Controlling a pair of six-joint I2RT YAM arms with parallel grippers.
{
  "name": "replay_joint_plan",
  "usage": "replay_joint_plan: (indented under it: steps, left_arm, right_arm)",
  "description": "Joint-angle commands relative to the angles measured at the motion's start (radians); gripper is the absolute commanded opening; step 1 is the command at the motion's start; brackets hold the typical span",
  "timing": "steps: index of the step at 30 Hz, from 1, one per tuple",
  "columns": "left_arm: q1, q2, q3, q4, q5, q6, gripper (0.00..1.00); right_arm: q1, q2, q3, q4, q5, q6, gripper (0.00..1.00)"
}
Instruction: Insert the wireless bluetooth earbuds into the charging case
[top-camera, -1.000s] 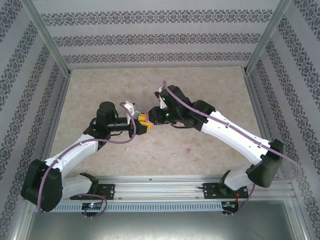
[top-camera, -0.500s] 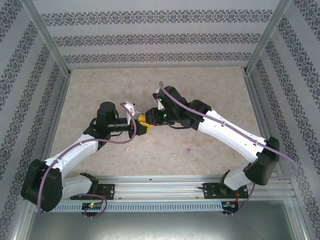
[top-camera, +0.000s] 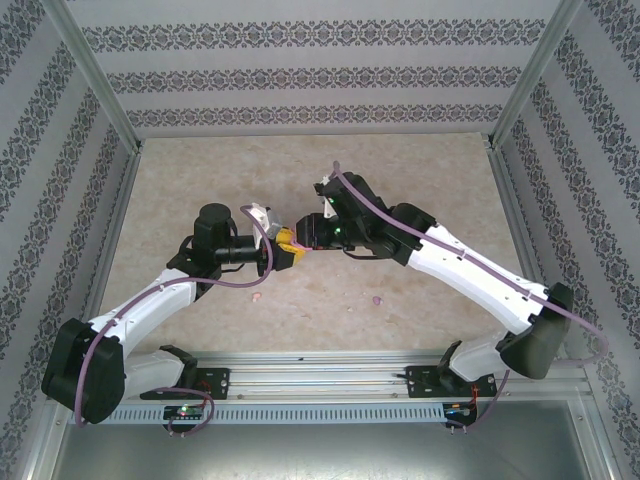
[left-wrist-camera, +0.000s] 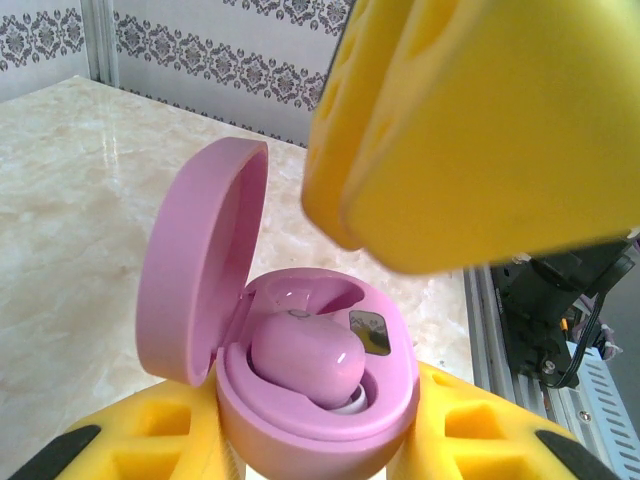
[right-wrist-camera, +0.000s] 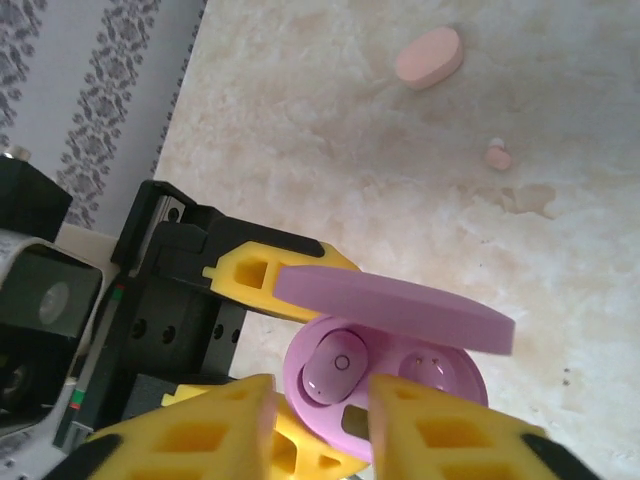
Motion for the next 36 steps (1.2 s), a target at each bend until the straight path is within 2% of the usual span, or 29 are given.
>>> replay_joint_plan:
  steps: [1,4,8,15,21,26,31,36]
  left_arm:
    - [-0.014,-0.021,0.015,0.047,0.01,0.008,0.24]
    - [-0.014,-0.029,0.016,0.041,0.005,0.009,0.24]
    - [-0.015,-0.04,0.015,0.026,-0.001,0.018,0.24]
    - [-0.014,-0.034,0.012,0.042,-0.014,0.014,0.24]
    - [-0.014,-0.018,0.0,0.073,-0.027,0.0,0.24]
    - [-0.014,-0.005,-0.006,0.078,-0.034,-0.001,0.24]
    - [-0.014,0.004,-0.006,0.088,-0.031,-0.006,0.24]
    - [-0.014,0.001,-0.012,0.081,-0.03,-0.002,0.24]
  right_arm:
    - [0.002,-0.01,-0.031,0.025,0.014,0.021,0.21]
    - [0.003,0.009,-0.034,0.042,-0.014,0.032,0.16]
    - [0.004,0.025,-0.045,0.053,-0.036,0.044,0.13]
    - [0.002,-0.023,-0.054,0.033,-0.014,0.051,0.15]
    - [-0.024,-0.126,-0.077,-0.013,0.031,0.06,0.17]
    - [-0.107,-0.239,-0.188,-0.11,0.072,0.136,0.18]
    - [-0.216,-0.323,-0.366,-0.175,0.049,0.184,0.22]
    - [-0.246,-0.352,-0.54,-0.158,0.029,0.211,0.22]
